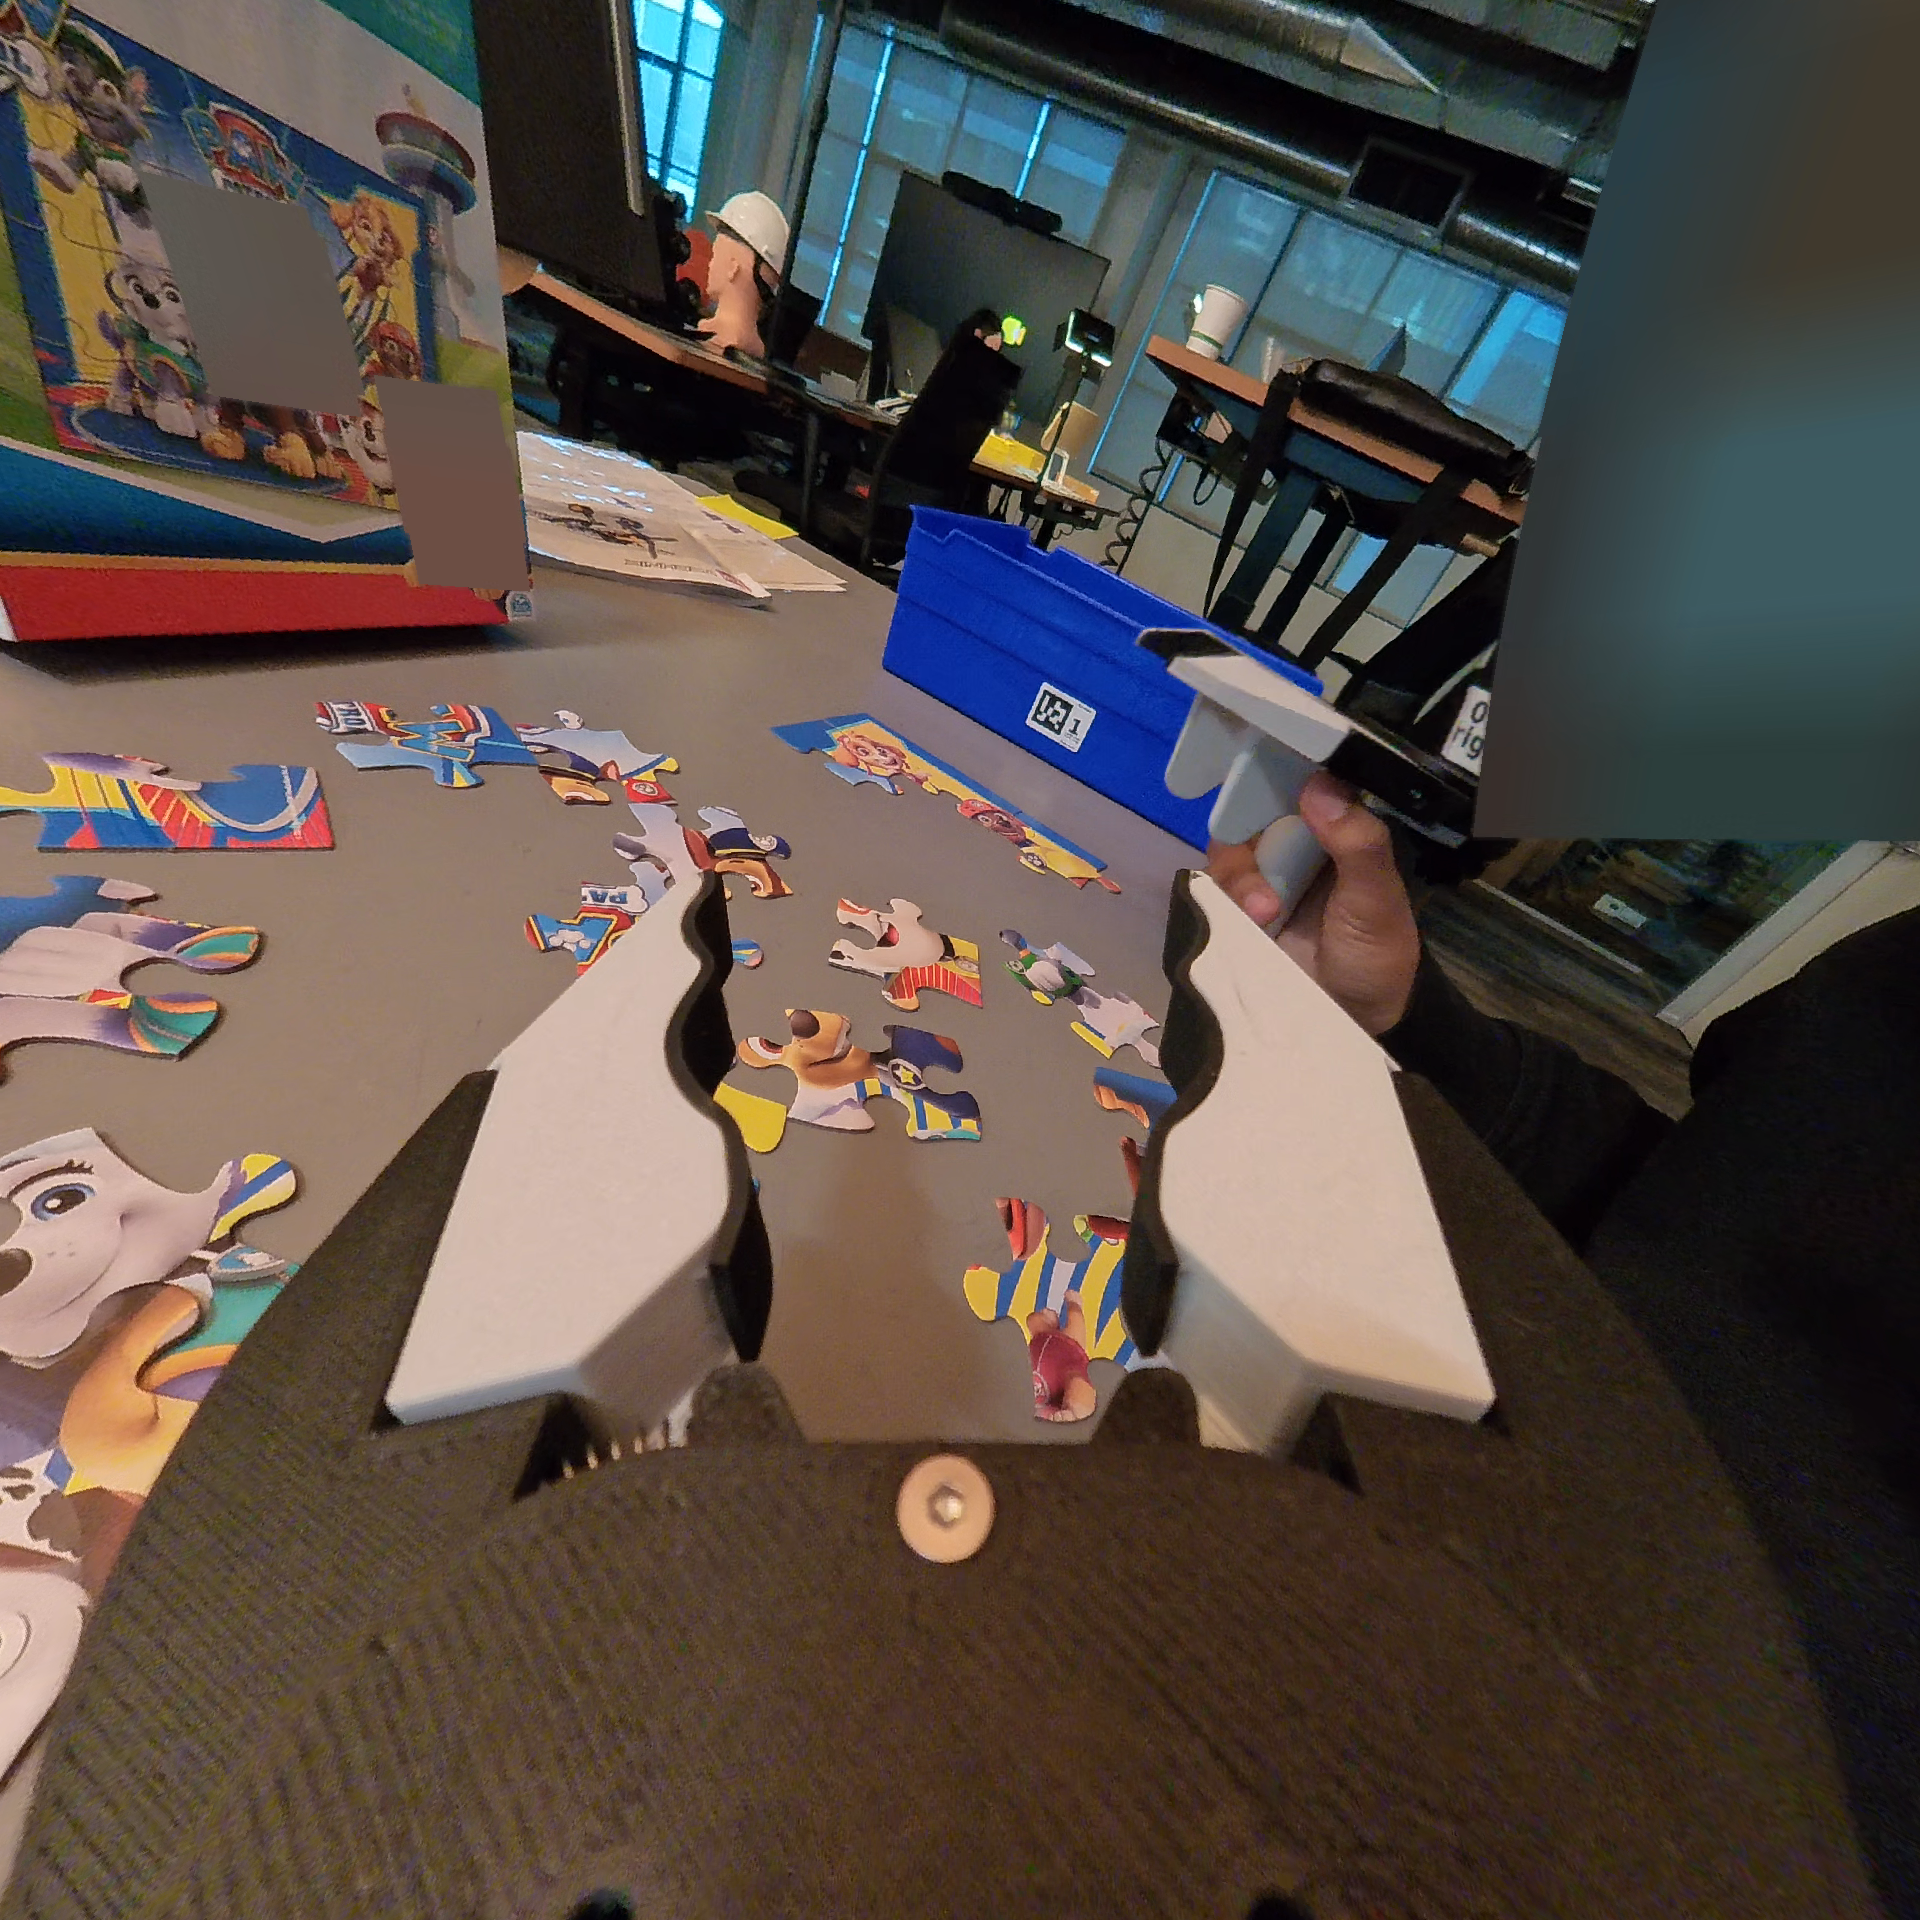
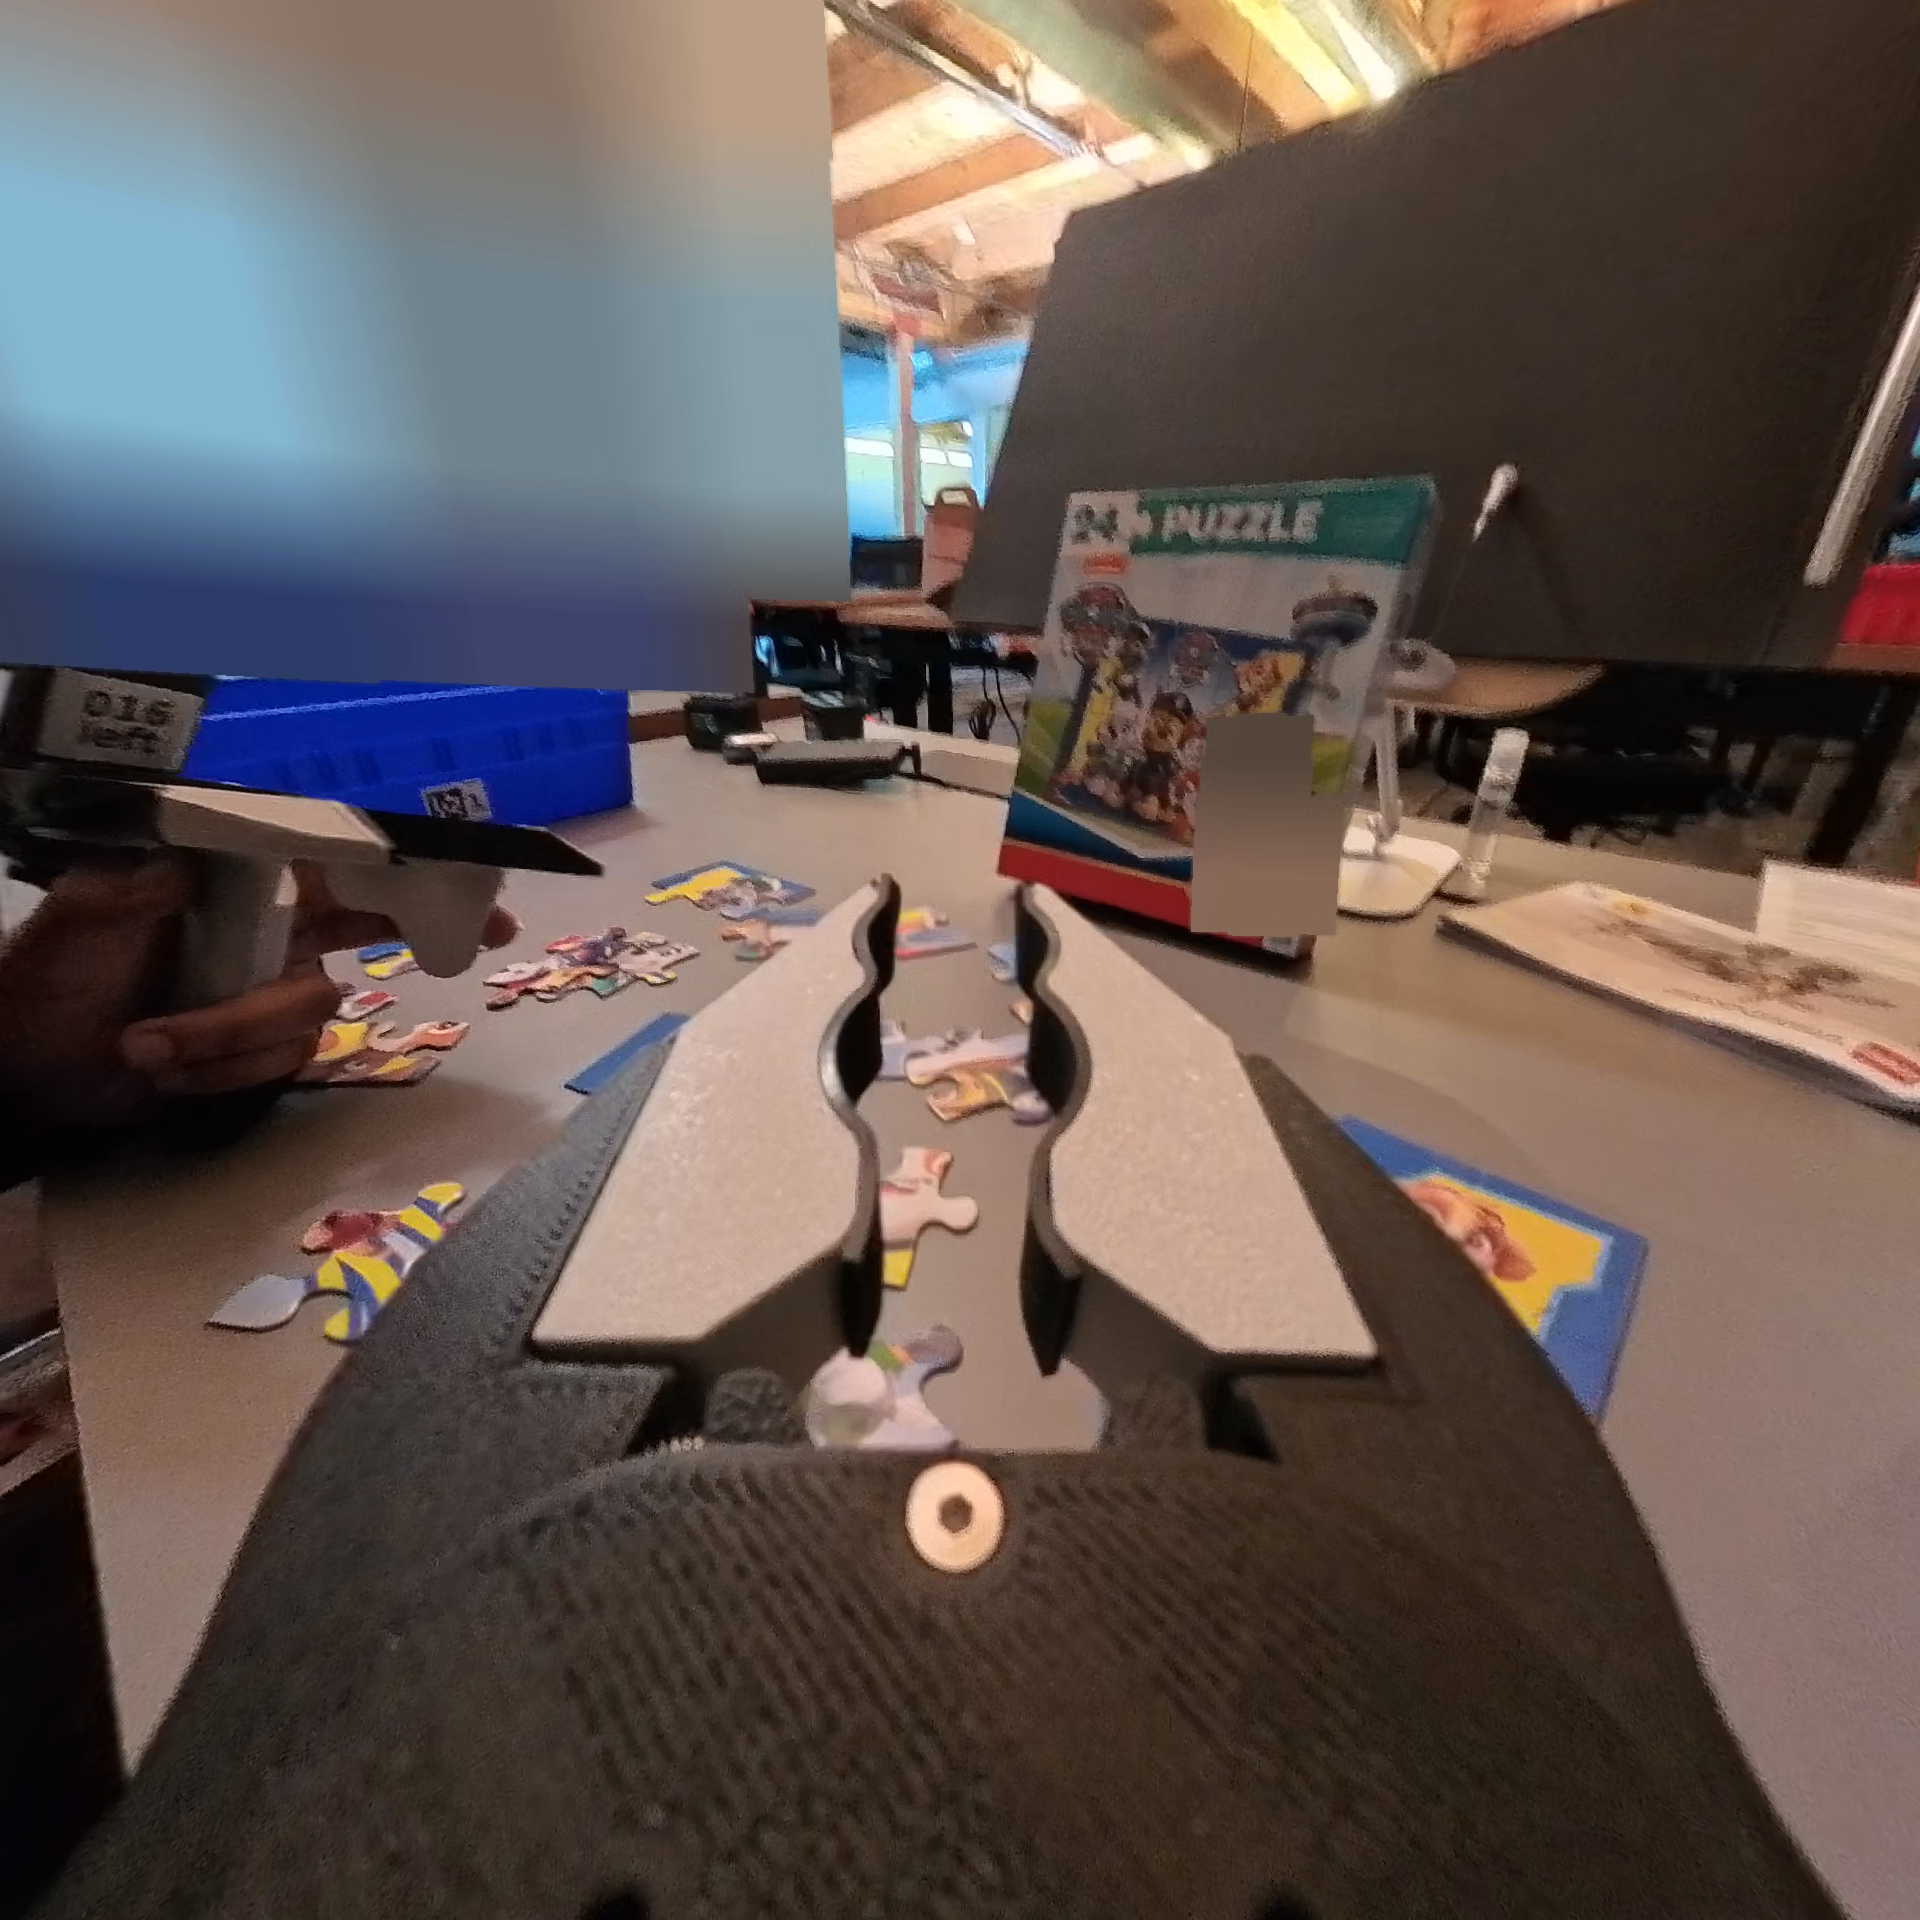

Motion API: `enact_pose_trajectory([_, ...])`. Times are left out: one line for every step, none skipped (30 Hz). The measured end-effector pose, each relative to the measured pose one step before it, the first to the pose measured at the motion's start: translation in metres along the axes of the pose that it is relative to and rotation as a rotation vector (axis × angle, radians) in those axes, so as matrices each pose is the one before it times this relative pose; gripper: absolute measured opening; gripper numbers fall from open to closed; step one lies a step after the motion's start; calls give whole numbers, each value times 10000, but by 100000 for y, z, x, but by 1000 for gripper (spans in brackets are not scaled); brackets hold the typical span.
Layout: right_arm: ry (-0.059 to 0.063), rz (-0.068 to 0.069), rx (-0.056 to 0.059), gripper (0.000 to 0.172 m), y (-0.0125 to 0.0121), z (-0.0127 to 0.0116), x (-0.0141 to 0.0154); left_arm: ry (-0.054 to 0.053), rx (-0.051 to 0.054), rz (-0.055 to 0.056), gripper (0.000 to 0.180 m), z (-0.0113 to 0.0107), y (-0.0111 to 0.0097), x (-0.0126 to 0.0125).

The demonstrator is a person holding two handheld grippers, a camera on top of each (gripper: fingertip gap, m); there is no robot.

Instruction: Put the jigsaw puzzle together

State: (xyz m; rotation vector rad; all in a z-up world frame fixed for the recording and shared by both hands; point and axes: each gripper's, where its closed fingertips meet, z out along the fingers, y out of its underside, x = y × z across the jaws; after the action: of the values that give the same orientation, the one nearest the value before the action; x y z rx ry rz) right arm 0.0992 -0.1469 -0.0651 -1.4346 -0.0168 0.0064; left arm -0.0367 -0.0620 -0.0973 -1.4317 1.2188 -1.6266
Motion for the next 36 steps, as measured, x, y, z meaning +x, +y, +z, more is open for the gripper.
enact_pose_trajectory([-50, -225, 170, 20, -338, -136, -288, -1, 4, -2, 83, 3, -5, 0])
enact_pose_trajectory([-75, -232, 93, 18, -224, -67, -314, 3, -1, -2, 83, -3, -2, -4])
enact_pose_trajectory([-119, -191, 81, 18, -187, -26, -384, -1, -6, -2, 83, 5, 7, -2])
enact_pose_trajectory([-105, -162, 46, 17, -103, 7, -343, -2, -1, 0, 83, 0, 10, -6])
enact_pose_trajectory([-85, -152, -6, 17, -20, 42, -288, -1, 5, 0, 83, -6, -5, 0])
enact_pose_trajectory([-87, -139, -21, 17, 1, 42, -279, -1, 1, -3, 83, 1, -2, 1])
enact_pose_trajectory([-72, -119, -1, 17, -18, 44, -234, 2, -3, -4, 83, -4, 1, -3])
enact_pose_trajectory([-31, -96, -20, 17, 24, 47, -153, 1, -1, 0, 83, 9, 0, 0])
enact_pose_trajectory([-5, -72, -60, 17, 103, 63, -82, -2, 0, 3, 83, -8, 5, 7])
enact_pose_trajectory([-17, -43, -64, 17, 105, 57, -58, -2, 1, 3, 83, 1, -1, -5])
enact_pose_trajectory([-25, -20, -38, 17, 55, 36, -67, -1, 4, 3, 83, -7, -4, -2])
enact_pose_trajectory([-10, -20, -3, 17, 0, 11, -38, 2, 0, -2, 83, 0, 9, 1])
enact_pose_trajectory([9, -24, 36, 16, -75, -40, -2, 1, 0, -1, 83, 0, -1, 2])
enact_pose_trajectory([18, -17, 57, 16, -98, -58, 22, -1, 2, 0, 83, -8, -2, 1])
enact_pose_trajectory([20, -6, 56, 15, -105, -68, 38, 0, -1, -1, 83, -1, 1, 0])
enact_pose_trajectory([11, 10, 47, 15, -75, -48, 34, 1, 0, 1, 83, 0, 0, 1])
enact_pose_trajectory([-2, 26, 28, 15, -38, -24, 27, 0, -1, 0, 83, 2, 4, 9])
enact_pose_trajectory([-4, 28, 9, 15, -9, -17, 13, 1, 1, 1, 83, 0, -11, 5])
enact_pose_trajectory([-3, 19, 2, 15, -7, 0, 23, -2, -1, -1, 83, -1, 11, -6])
enact_pose_trajectory([1, 6, 6, 15, 1, -8, 5, 1, -2, -5, 83, -3, -1, -4])
enact_pose_trajectory([3, -4, 1, 15, -2, 1, 7, -1, 5, -4, 83, -9, -9, -5])
enact_pose_trajectory([4, -11, -4, 15, 2, -1, -7, 2, 0, -3, 83, 0, 10, 2])
enact_pose_trajectory([5, -17, 9, 15, -31, -20, -1, 0, -2, 1, 83, 8, 2, -2])
enact_pose_trajectory([7, -22, 29, 15, -53, -27, 2, -5, -2, 1, 83, -2, -7, -4])
enact_pose_trajectory([3, -19, 31, 14, -69, -33, -13, 2, -4, -4, 83, -5, 11, -7])
enact_pose_trajectory([-9, -11, 33, 14, -56, -25, -17, 4, 3, -1, 83, 2, -4, 7])
enact_pose_trajectory([-23, -4, 33, 14, -60, -35, -42, 0, 7, 4, 83, -14, -18, 5])
enact_pose_trajectory([-16, -7, 19, 14, -32, -5, -28, -1, 0, 1, 83, 2, 4, 7])
enact_pose_trajectory([-18, -13, -6, 14, 5, 8, -45, -1, -5, -2, 83, 6, 6, -2])
enact_pose_trajectory([-26, -25, -19, 14, 26, 30, -65, -1, -2, -5, 83, -4, 9, -11])
enact_pose_trajectory([-13, -48, -28, 14, 45, 35, -71, -2, 6, -3, 83, 2, -11, -10])
enact_pose_trajectory([-8, -65, -37, 14, 55, 41, -72, -2, 5, -2, 83, -6, -6, 0])
enact_pose_trajectory([-12, -67, -33, 14, 48, 44, -77, -1, 0, -2, 83, 0, 0, 0])
enact_pose_trajectory([-14, -60, -29, 14, 43, 46, -73, -4, -1, -2, 83, -3, -2, -14])
enact_pose_trajectory([-10, -48, -24, 14, 34, 29, -68, -1, -1, -1, 83, 0, 1, -1])
enact_pose_trajectory([-5, -35, -21, 14, 34, 29, -40, -3, 3, 0, 83, 2, -5, -4])
